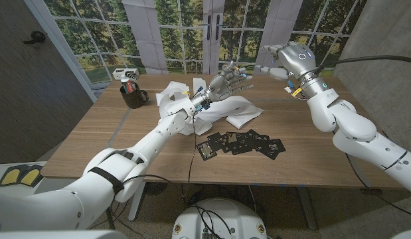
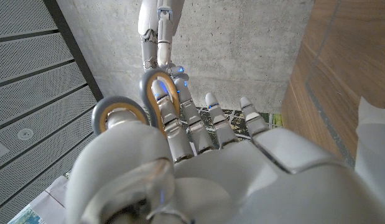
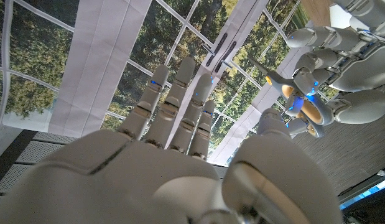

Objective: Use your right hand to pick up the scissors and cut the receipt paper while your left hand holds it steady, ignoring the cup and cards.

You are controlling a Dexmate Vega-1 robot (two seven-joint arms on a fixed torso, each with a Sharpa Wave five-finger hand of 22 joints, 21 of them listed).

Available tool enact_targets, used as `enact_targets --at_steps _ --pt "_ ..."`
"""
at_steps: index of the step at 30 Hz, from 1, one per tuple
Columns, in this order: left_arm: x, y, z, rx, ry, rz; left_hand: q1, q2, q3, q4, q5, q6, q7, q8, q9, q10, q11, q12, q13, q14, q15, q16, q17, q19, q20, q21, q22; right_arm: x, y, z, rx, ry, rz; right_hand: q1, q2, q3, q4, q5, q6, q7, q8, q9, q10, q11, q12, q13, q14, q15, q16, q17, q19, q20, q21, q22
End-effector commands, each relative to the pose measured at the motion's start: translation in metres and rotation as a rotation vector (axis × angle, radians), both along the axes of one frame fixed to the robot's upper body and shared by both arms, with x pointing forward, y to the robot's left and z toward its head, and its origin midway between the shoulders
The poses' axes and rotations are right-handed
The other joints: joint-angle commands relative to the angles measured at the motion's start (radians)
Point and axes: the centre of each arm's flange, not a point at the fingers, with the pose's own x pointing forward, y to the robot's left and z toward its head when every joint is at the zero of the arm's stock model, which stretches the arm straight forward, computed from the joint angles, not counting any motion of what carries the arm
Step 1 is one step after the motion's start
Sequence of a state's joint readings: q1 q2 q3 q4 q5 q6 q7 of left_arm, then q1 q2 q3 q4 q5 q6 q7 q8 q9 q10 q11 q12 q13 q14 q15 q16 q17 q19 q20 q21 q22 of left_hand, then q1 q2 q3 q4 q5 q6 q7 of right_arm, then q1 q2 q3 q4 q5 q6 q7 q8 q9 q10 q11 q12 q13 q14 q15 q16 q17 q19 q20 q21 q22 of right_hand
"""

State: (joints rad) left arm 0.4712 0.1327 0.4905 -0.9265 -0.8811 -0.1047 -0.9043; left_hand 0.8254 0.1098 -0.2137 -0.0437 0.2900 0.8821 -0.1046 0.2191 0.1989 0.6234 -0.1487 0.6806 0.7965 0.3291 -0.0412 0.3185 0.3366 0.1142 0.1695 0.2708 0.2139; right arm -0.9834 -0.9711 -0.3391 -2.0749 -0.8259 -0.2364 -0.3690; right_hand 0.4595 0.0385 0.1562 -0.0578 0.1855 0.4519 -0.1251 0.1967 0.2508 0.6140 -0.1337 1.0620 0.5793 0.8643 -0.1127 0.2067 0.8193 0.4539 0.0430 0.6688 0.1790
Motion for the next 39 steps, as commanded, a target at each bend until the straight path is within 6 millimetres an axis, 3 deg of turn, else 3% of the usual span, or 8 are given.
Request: enact_targets --at_steps 1,9,29,36,39 --pt "-0.006 0.0 -0.001 -0.018 -0.005 0.022 0.014 0.003 -0.001 -0.007 -0.004 0.029 0.001 0.012 0.01 0.078 -0.064 0.02 0.02 0.018 -0.052 0.007 0.008 0.007 -0.002 0.006 -0.001 -0.003 -0.003 0.003 0.0 -0.014 0.007 -0.009 0.001 0.003 -0.005 0.006 -0.005 0.004 0.001 0.0 0.0 0.003 0.005 -0.001 -0.005 -0.105 0.0 0.003 0.012 0.0 -0.005 0.004" --pt "-0.006 0.001 -0.001 -0.027 -0.01 0.032 0.024 0.006 0.0 -0.01 -0.01 0.063 -0.003 0.025 0.021 0.102 -0.063 0.05 0.042 0.042 -0.071 0.013 0.018 0.017 -0.008 0.01 -0.001 -0.005 -0.002 0.003 -0.004 -0.02 0.005 -0.012 0.0 0.002 -0.005 0.006 -0.006 0.006 0.001 0.0 0.0 0.004 0.003 -0.008 -0.004 -0.105 0.001 0.001 0.013 0.002 -0.009 0.004" --pt "-0.022 0.013 -0.004 -0.015 -0.059 0.069 0.031 0.007 -0.002 -0.013 -0.017 0.077 0.004 0.029 0.03 0.11 -0.065 0.065 0.053 0.055 -0.066 0.013 0.025 0.018 -0.006 0.01 -0.001 -0.015 -0.004 0.004 0.014 -0.041 -0.009 -0.026 -0.005 -0.002 -0.006 0.006 -0.016 0.011 -0.001 -0.004 -0.004 0.007 0.004 -0.018 -0.005 -0.103 0.001 -0.002 0.019 0.003 -0.019 0.005" --pt "-0.026 0.021 -0.01 -0.008 -0.077 0.103 0.0 -0.031 -0.032 -0.003 -0.025 0.087 0.009 0.03 0.033 0.113 -0.064 0.066 0.045 0.057 -0.065 0.01 0.028 0.016 -0.006 0.009 -0.001 -0.017 -0.004 0.006 0.01 -0.041 -0.007 -0.036 -0.009 -0.006 -0.003 0.005 -0.018 0.012 -0.001 -0.005 -0.005 0.006 0.005 -0.021 -0.005 -0.103 0.002 -0.003 0.02 0.006 -0.024 0.005" --pt "-0.027 0.024 -0.013 -0.005 -0.081 0.114 -0.032 -0.06 -0.058 0.009 -0.026 0.094 0.01 0.027 0.029 0.117 -0.063 0.066 0.038 0.059 -0.066 0.008 0.032 0.015 -0.005 0.008 -0.001 -0.018 -0.003 0.006 0.007 -0.04 -0.006 -0.039 -0.01 -0.008 -0.003 0.005 -0.018 0.012 -0.001 -0.006 -0.004 0.008 0.005 -0.023 -0.004 -0.103 0.002 -0.004 0.02 0.007 -0.025 0.005"
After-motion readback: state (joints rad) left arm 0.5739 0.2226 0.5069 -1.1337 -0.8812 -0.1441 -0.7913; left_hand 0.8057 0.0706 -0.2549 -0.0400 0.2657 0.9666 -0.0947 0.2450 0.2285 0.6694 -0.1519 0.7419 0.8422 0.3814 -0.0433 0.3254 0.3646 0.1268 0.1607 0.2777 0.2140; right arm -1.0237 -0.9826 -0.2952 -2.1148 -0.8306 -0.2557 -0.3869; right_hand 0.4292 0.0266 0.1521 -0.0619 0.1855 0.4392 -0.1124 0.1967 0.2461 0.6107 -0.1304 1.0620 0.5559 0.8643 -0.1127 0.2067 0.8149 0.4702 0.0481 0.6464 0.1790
